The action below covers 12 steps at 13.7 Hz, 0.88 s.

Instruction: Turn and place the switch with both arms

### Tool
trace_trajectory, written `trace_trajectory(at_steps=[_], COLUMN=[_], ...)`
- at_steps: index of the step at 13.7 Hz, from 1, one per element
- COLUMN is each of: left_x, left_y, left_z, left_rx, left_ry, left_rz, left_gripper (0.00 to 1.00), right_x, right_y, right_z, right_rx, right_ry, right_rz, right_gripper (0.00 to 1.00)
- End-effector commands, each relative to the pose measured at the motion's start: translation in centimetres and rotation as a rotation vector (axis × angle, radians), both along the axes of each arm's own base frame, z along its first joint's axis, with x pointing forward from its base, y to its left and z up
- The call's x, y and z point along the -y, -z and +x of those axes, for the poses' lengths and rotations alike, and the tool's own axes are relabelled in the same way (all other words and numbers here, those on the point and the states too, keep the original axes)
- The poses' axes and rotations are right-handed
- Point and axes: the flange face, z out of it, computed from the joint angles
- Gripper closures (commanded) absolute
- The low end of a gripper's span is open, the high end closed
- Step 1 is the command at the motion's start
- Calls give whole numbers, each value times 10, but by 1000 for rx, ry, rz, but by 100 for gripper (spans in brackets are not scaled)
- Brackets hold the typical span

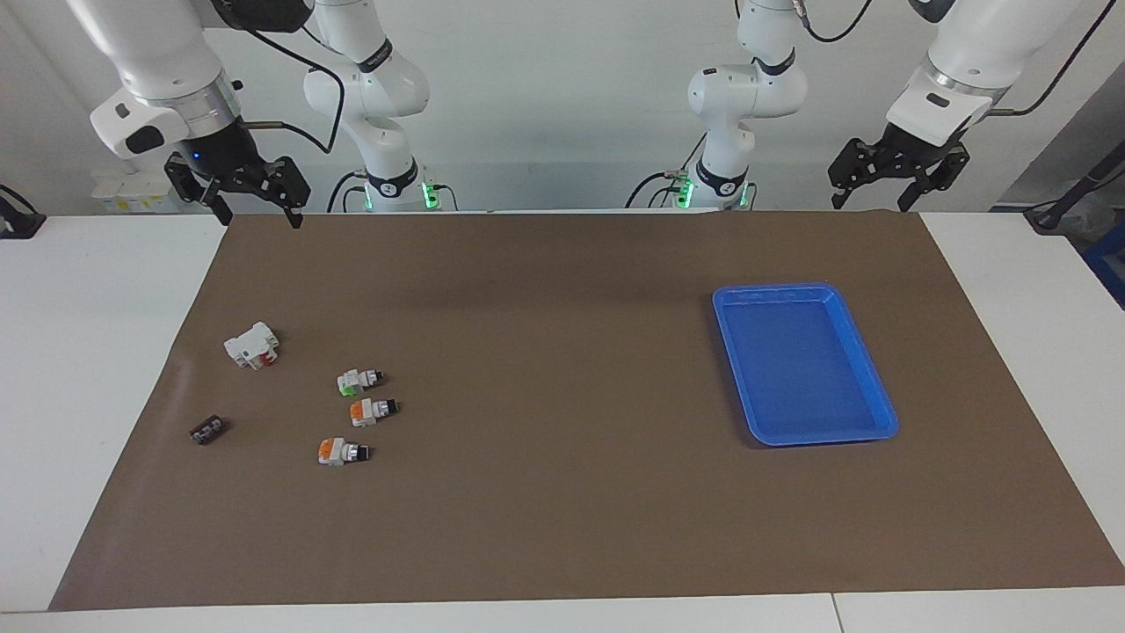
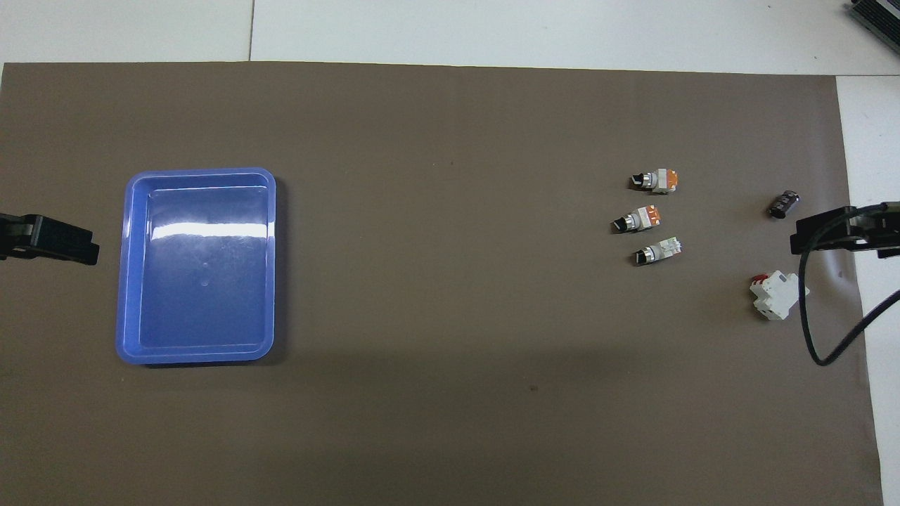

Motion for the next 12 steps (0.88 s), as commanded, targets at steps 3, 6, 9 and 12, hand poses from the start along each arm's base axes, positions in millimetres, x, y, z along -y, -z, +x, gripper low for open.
trace_trajectory(at_steps=[3, 6, 9, 12], left_x=[-2, -2, -2, -2], left_y=[-1, -1, -1, -1], left_z=[-9, -9, -9, -9], left_rx=[-6, -6, -6, -6], left_ry=[-6, -6, -6, -6], left_rz=[-9, -9, -9, -9], left_gripper=[0, 0, 0, 0], right_x=[-1, -3, -9, -12], right_y=[1, 1, 12, 53], right_z=[-9, -8, -8, -7], right_rx=[8, 12, -9, 7], right_ry=[0, -10, -36, -180], right_rz=[-5, 4, 6, 88], right_gripper=[0, 0, 0, 0])
